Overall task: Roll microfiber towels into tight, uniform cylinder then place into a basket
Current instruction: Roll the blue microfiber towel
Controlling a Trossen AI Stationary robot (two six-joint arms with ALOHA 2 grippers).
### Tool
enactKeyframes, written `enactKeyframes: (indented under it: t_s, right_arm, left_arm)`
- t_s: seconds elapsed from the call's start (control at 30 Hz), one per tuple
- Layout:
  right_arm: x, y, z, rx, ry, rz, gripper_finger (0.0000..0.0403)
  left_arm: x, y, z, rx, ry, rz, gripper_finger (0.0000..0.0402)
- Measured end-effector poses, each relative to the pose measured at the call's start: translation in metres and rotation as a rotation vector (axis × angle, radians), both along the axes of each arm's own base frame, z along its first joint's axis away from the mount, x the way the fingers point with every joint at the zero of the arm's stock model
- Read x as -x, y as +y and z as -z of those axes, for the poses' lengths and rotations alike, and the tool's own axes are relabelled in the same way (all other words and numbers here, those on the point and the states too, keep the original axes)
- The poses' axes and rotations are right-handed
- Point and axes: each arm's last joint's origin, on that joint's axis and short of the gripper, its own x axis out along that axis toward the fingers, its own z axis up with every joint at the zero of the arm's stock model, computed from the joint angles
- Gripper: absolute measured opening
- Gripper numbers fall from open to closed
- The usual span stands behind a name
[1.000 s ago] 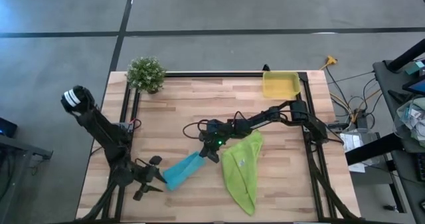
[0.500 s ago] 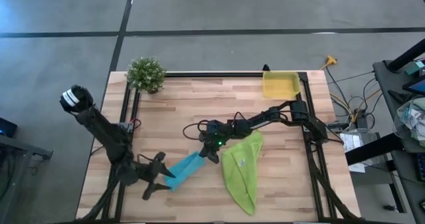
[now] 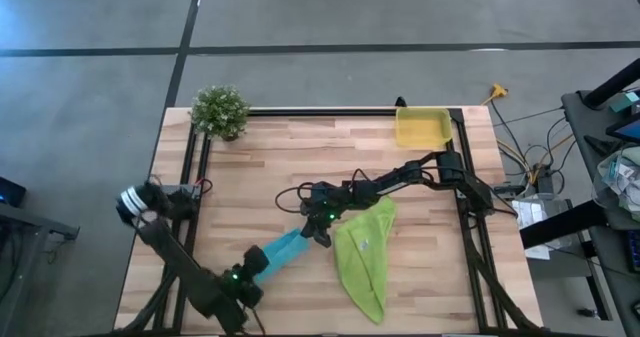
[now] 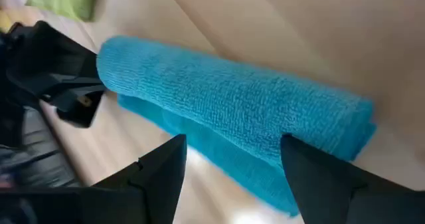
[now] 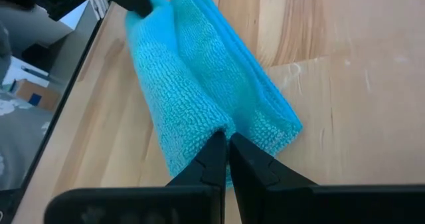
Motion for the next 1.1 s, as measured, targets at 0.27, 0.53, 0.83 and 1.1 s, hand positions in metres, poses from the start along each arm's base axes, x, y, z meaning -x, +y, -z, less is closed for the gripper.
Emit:
enactKeyframes:
  t_s: [0.27,0.53,0.83,1.1]
  right_arm:
    - [0.001,0.0,0.001,0.02,-0.003,-0.019,0.0011]
    - [0.002,0.003,0.002,0.043,-0.005,-0.044,0.0011]
    - [0.002,0.003,0.001,0.043,-0.004,-0.045,0.0011]
    - [0.002,0.003,0.001,0.041,-0.004,-0.052,0.0011]
  left_arm:
    - [0.001,-0.033,-0.005,-0.399,0.229,0.141,0.0228]
    - [0.018,-0.071,-0.012,-0.353,0.177,0.209,0.0228]
    - [0.018,-0.075,0.03,-0.512,0.298,0.299,0.0228]
    - [0.018,-0.074,0.035,-0.56,0.291,0.324,0.0228]
